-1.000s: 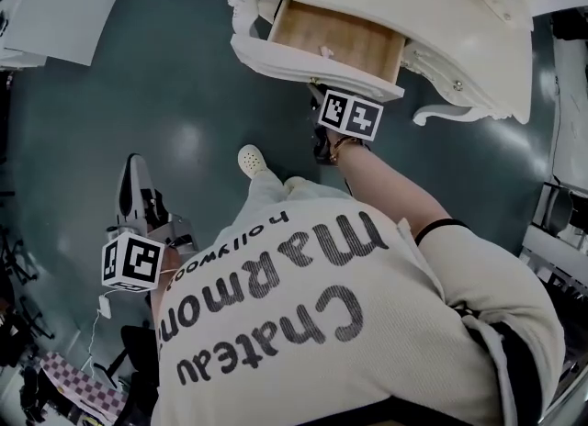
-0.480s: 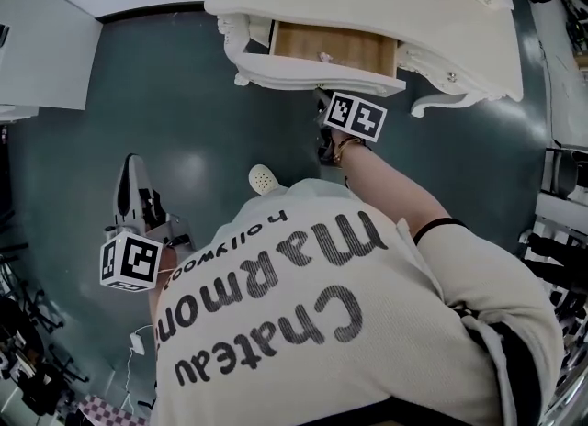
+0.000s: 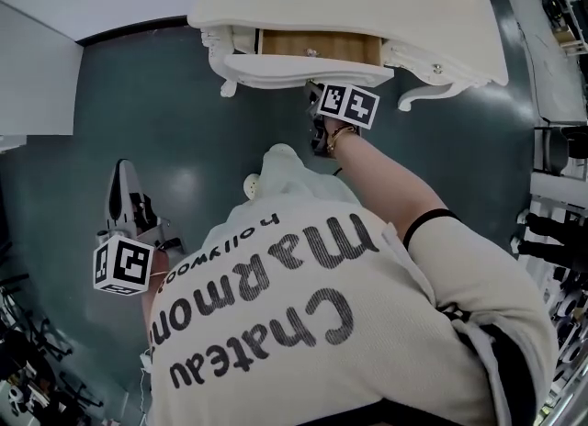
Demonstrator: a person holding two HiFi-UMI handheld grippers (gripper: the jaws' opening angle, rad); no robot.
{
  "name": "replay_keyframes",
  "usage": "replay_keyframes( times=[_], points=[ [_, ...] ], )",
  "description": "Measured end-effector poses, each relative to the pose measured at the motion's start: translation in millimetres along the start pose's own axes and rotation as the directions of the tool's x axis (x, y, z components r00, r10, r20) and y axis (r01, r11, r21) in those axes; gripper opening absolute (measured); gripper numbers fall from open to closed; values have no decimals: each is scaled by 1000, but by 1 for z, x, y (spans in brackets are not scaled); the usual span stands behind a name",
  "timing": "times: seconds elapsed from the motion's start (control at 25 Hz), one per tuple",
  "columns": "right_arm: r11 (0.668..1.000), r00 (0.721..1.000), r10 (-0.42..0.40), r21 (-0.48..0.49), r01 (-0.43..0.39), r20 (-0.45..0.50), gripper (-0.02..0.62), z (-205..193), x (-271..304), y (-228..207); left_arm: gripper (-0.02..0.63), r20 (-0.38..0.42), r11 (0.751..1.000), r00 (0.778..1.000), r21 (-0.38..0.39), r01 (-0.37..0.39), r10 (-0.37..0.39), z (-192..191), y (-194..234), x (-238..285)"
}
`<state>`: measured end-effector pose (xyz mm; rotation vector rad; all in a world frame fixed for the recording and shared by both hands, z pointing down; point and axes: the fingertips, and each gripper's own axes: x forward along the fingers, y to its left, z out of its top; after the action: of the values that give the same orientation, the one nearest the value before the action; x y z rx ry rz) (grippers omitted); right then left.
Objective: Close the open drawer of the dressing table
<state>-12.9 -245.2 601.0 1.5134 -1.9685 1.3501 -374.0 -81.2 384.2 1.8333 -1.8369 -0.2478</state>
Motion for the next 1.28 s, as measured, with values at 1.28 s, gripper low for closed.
replay_keyframes(
  times=[1.28],
  points=[
    [1000,997,-31,0,31,-65,138,34,28,0,6,24,1000,1000,-5,11,-11,40,-6,80]
  ],
)
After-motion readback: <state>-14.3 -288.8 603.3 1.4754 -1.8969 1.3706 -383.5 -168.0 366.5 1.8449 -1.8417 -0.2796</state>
